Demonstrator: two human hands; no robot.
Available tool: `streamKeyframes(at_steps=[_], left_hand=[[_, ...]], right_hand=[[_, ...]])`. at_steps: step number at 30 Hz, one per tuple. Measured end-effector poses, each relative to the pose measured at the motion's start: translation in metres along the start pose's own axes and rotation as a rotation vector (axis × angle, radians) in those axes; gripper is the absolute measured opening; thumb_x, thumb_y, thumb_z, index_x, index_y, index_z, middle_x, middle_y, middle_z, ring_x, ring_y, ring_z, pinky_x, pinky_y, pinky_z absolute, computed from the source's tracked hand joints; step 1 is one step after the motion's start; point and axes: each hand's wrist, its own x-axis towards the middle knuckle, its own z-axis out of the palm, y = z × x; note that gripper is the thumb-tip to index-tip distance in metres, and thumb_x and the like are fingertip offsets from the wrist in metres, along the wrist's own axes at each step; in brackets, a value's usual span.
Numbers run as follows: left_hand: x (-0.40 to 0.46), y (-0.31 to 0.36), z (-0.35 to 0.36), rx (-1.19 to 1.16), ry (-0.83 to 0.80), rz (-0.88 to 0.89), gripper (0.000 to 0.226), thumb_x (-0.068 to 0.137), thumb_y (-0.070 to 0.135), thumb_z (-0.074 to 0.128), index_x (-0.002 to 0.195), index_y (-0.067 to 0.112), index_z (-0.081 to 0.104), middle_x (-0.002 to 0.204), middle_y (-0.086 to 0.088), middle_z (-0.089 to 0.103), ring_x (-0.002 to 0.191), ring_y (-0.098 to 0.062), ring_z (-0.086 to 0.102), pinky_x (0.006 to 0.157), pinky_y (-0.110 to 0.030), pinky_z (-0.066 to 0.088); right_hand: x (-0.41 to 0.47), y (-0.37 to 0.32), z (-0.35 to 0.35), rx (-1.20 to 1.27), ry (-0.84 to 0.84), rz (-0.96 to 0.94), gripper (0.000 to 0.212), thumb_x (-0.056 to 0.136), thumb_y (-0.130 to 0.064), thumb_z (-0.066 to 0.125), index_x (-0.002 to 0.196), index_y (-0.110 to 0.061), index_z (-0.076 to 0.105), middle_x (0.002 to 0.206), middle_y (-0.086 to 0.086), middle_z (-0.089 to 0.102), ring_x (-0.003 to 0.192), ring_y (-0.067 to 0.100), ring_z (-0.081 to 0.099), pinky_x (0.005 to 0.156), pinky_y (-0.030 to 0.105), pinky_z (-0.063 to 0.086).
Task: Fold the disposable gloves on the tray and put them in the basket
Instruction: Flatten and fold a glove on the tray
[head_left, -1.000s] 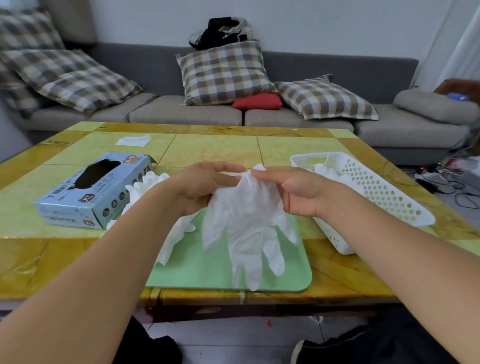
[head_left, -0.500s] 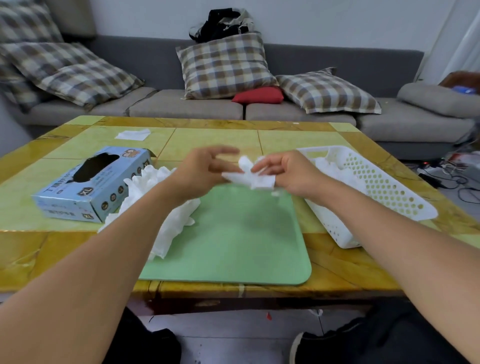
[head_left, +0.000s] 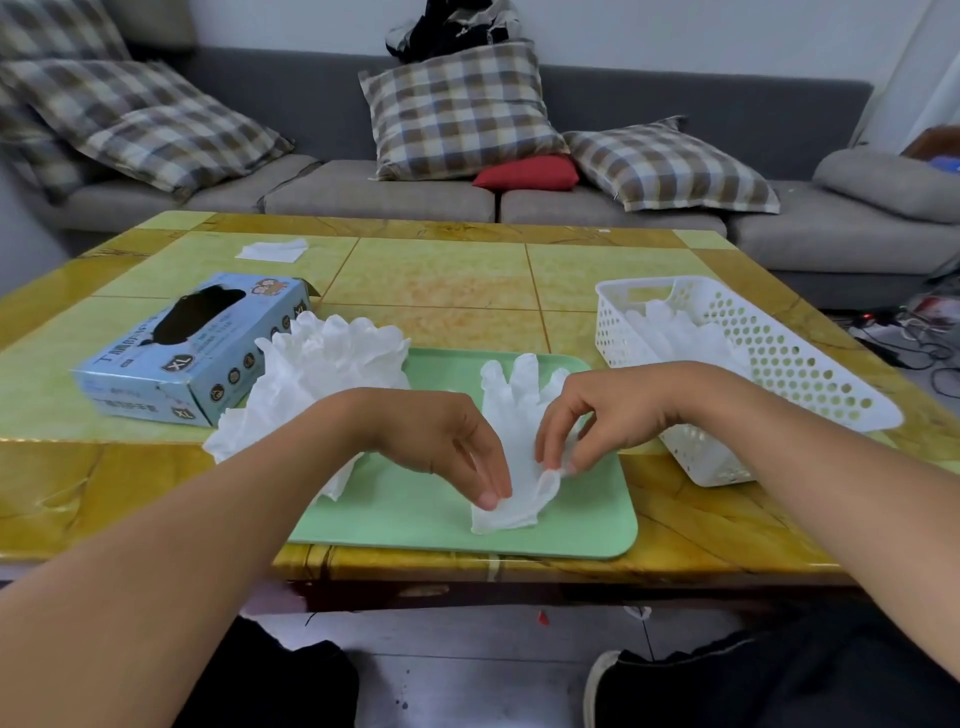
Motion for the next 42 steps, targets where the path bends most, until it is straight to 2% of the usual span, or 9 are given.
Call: streamKeyframes(at_steps=[3, 8, 12, 18, 23, 27, 33, 37, 42], left_hand=[[0.002, -0.001, -0.004, -0.045, 0.075, 0.005, 0.017, 0.088, 0.034, 0.076, 0.103, 0.027, 0.079, 0.1, 0.012, 0.077, 0.095, -0.008, 0.07, 0.091, -0.027, 0.053], [0.015, -0.013, -0.009, 0.221, 0.5, -0.091, 0.037, 0.075, 0.05, 0.083, 0.103, 0.028, 0.073, 0.095, 0.016, 0.07, 0.08, 0.001, 0.063, 0.072, -0.017, 0.046], [0.02, -0.013, -0.001, 0.383, 0.382, -0.178, 0.062, 0.067, 0.058, 0.085, 0.118, 0.029, 0.063, 0.108, 0.01, 0.057, 0.093, -0.009, 0.055, 0.082, -0.027, 0.048], [0.015, -0.016, -0.003, 0.407, 0.373, -0.179, 0.06, 0.071, 0.052, 0.085, 0.12, 0.028, 0.062, 0.11, 0.009, 0.056, 0.094, -0.011, 0.054, 0.082, -0.026, 0.045], [-0.017, -0.028, -0.031, 0.195, 0.746, -0.081, 0.033, 0.079, 0.041, 0.083, 0.105, 0.025, 0.071, 0.098, 0.015, 0.066, 0.081, -0.004, 0.063, 0.074, -0.024, 0.052], [-0.072, -0.06, -0.052, 0.13, 1.046, -0.173, 0.009, 0.092, 0.027, 0.072, 0.099, 0.023, 0.072, 0.097, 0.011, 0.07, 0.084, -0.004, 0.064, 0.076, -0.021, 0.053], [-0.121, -0.095, -0.028, 0.047, 1.015, -0.31, 0.027, 0.099, 0.033, 0.06, 0.126, 0.03, 0.066, 0.121, 0.013, 0.061, 0.108, -0.01, 0.058, 0.084, -0.029, 0.045], [-0.135, -0.095, -0.014, 0.036, 0.759, -0.329, 0.071, 0.08, 0.059, 0.071, 0.143, 0.046, 0.043, 0.149, 0.024, 0.037, 0.138, -0.006, 0.037, 0.112, -0.033, 0.034], [-0.139, -0.103, -0.014, 0.088, 0.552, -0.307, 0.132, 0.047, 0.057, 0.095, 0.151, 0.059, 0.013, 0.16, 0.036, -0.001, 0.149, -0.004, 0.016, 0.12, -0.04, 0.026]], right_hand=[[-0.006, -0.002, -0.008, 0.041, 0.09, -0.004, 0.015, 0.087, -0.028, 0.073, 0.097, -0.035, 0.081, 0.109, -0.012, 0.075, 0.111, 0.012, 0.066, 0.102, 0.037, 0.051], [0.011, 0.008, -0.009, -0.053, 0.642, 0.225, 0.016, 0.084, -0.016, 0.08, 0.099, -0.017, 0.074, 0.093, 0.001, 0.072, 0.073, 0.022, 0.072, 0.055, 0.028, 0.059], [0.029, 0.014, 0.002, -0.057, 0.516, 0.425, 0.03, 0.075, -0.027, 0.09, 0.093, -0.013, 0.071, 0.088, 0.004, 0.071, 0.068, 0.024, 0.072, 0.052, 0.027, 0.055], [0.034, 0.006, -0.009, -0.139, 0.483, 0.514, 0.034, 0.074, -0.026, 0.091, 0.097, -0.013, 0.07, 0.086, 0.005, 0.07, 0.065, 0.02, 0.066, 0.06, 0.028, 0.054], [0.056, -0.026, -0.008, -0.047, 0.76, 0.051, 0.017, 0.08, -0.027, 0.085, 0.09, -0.02, 0.073, 0.093, -0.007, 0.071, 0.086, 0.01, 0.067, 0.078, 0.029, 0.056], [0.088, -0.085, 0.011, 0.035, 0.65, -0.235, 0.026, 0.082, -0.023, 0.084, 0.106, -0.017, 0.076, 0.1, -0.01, 0.072, 0.088, 0.009, 0.068, 0.07, 0.015, 0.05], [0.131, -0.136, 0.048, -0.149, 0.442, -0.257, 0.065, 0.069, -0.055, 0.088, 0.121, -0.021, 0.071, 0.116, -0.011, 0.066, 0.103, 0.01, 0.061, 0.085, 0.024, 0.05], [0.143, -0.139, 0.056, -0.331, 0.463, -0.275, 0.033, 0.083, -0.036, 0.08, 0.113, -0.022, 0.076, 0.108, -0.004, 0.069, 0.098, 0.02, 0.063, 0.081, 0.036, 0.051], [0.13, -0.117, 0.046, 0.002, 0.418, -0.317, 0.009, 0.09, -0.017, 0.075, 0.094, -0.01, 0.081, 0.092, -0.001, 0.078, 0.088, 0.021, 0.071, 0.085, 0.042, 0.055]])
